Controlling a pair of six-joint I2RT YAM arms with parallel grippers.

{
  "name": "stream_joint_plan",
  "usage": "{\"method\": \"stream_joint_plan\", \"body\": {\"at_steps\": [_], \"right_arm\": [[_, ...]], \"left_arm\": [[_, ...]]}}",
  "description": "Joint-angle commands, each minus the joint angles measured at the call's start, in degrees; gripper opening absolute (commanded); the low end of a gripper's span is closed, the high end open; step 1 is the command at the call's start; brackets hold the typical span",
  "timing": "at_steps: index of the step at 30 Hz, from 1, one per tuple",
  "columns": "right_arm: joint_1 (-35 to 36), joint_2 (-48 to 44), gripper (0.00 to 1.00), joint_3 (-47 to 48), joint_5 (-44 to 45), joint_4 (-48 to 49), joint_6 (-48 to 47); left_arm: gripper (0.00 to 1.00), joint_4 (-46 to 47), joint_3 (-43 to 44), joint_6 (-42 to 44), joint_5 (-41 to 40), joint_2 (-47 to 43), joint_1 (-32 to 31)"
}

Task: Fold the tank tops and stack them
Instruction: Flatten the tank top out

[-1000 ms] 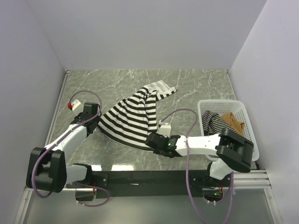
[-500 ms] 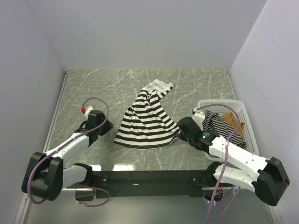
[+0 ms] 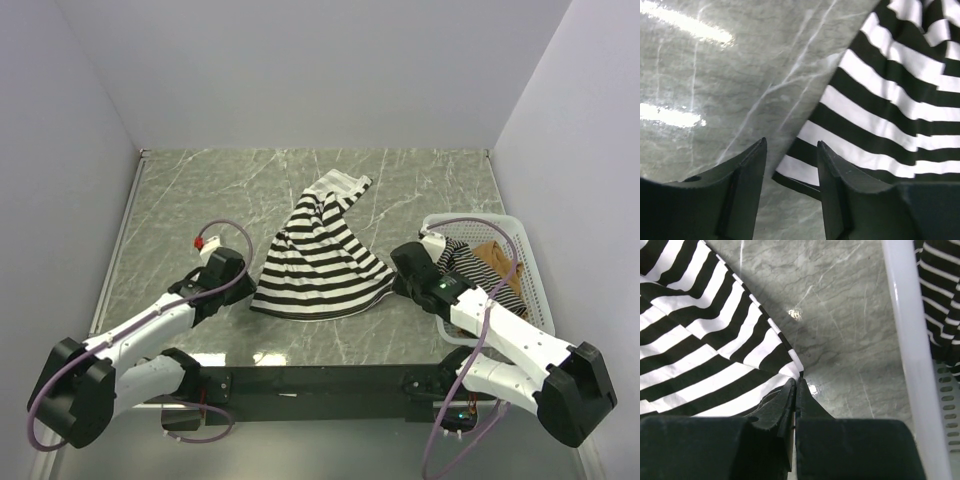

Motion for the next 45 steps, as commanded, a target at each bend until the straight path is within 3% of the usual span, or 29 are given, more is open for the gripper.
{"method": "stream_joint_plan", "body": {"at_steps": [1,11,21,26,28,32,33,34,38,45], "right_arm": [[-1.6,-1.3,0.0,3.1,-0.4,-0.4,-2.3],[-2.9,-1.8,0.0,3.4,-1.2,-0.4,-3.4],[-4.2,-2.5,0.0,4.4,-2.7,-0.3,-4.5],[-4.6,-2.5,0.0,5.3,-2.9,-0.3,-5.0],[-4.7,-2.4,0.0,5.5,-3.2,-0.3,-5.1],[-4.9,-2.9,0.0,5.6,-4.0,-0.1,-5.4],[-5.0,-3.1,0.0,5.7,-4.2,0.1,-5.5],[-5.0,-3.2,0.0,6.1,-4.6,0.1,-5.7],[-5.1,-3.9,0.0,9.5,-5.0,-1.1,-6.9],[-5.3,-8.3,0.0,22.7,-8.6,-6.5,-9.6]], "left_arm": [[0.49,-1.7,1.3,0.6,-1.4,1.0,-0.6],[0.47,2.4,-1.3,0.9,2.8,5.7,-4.3],[0.42,1.1,0.0,-1.4,0.2,10.1,-7.7],[0.45,1.4,1.2,-1.3,0.0,13.3,-9.9],[0.4,1.1,1.6,-1.6,-0.5,14.1,-10.2],[0.18,2.2,2.2,-1.1,-0.2,15.0,-10.2],[0.04,2.5,3.5,-0.4,0.1,15.2,-10.2],[0.01,2.6,4.3,0.0,0.2,15.2,-10.2],[0.01,-1.3,10.8,1.6,-1.9,9.8,-10.2],[0.01,-17.2,33.9,4.3,-13.1,-4.2,-10.1]]}}
